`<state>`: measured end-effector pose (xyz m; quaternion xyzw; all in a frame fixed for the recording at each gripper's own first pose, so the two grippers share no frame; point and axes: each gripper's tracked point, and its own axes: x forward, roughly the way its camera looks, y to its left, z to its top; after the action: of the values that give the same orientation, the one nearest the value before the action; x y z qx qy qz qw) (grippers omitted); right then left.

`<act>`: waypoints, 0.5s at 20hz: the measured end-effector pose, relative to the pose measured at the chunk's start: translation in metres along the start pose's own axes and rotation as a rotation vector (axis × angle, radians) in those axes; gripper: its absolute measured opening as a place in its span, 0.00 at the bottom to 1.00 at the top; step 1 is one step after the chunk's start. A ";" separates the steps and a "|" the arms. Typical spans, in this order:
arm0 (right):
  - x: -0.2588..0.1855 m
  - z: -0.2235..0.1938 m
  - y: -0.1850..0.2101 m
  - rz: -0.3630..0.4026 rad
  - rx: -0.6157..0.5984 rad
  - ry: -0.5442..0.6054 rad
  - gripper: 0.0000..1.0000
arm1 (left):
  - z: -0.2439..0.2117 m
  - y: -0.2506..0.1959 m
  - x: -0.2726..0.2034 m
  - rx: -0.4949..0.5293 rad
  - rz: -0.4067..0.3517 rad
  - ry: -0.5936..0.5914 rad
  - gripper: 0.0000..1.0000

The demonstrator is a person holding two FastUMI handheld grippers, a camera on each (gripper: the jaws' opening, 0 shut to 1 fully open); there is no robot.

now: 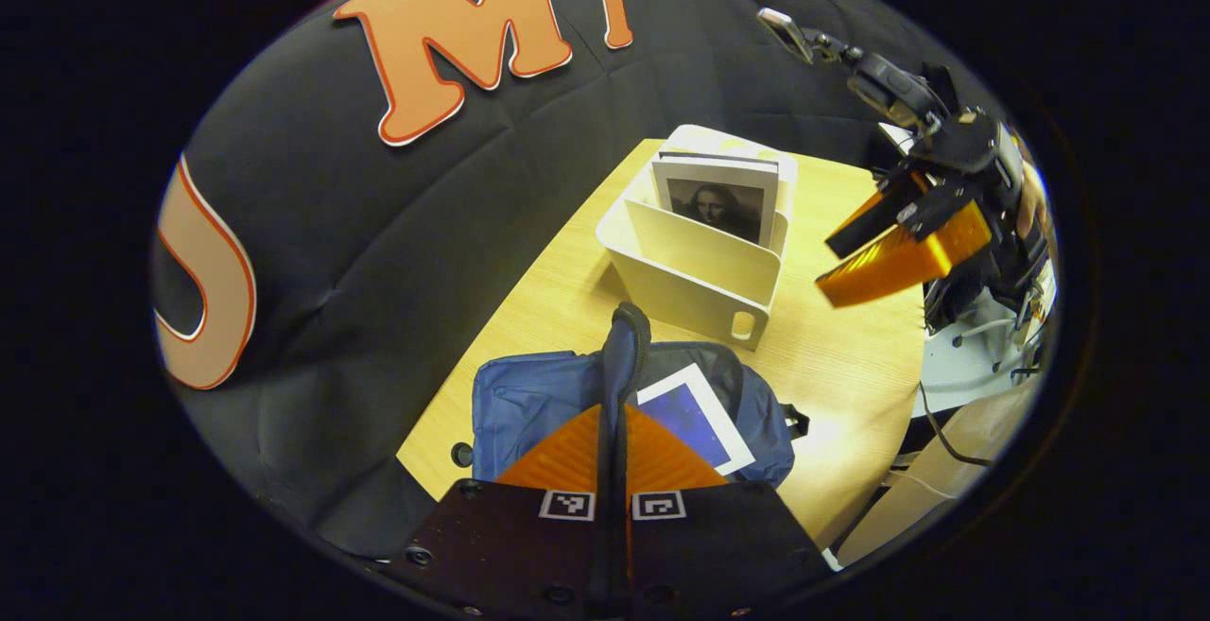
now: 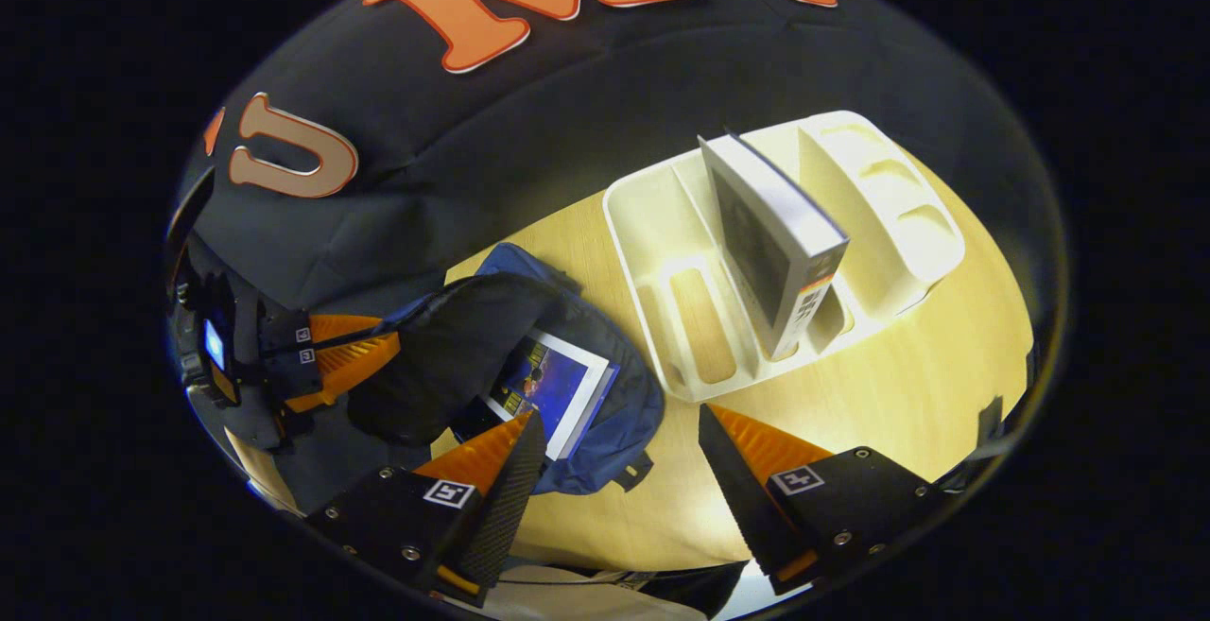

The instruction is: Open the schoolbag, grab two books from the bookshelf and put them into the schoolbag.

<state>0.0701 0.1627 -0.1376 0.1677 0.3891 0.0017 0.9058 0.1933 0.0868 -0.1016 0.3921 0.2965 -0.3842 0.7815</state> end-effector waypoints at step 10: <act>-0.037 0.100 -0.070 -0.158 -0.126 -0.023 0.98 | -0.004 -0.008 0.008 -0.069 -0.016 0.006 0.00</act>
<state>0.1056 0.0610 -0.0688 0.0794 0.3898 -0.0471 0.9163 0.1903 0.0843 -0.1132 0.3636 0.3150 -0.3788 0.7906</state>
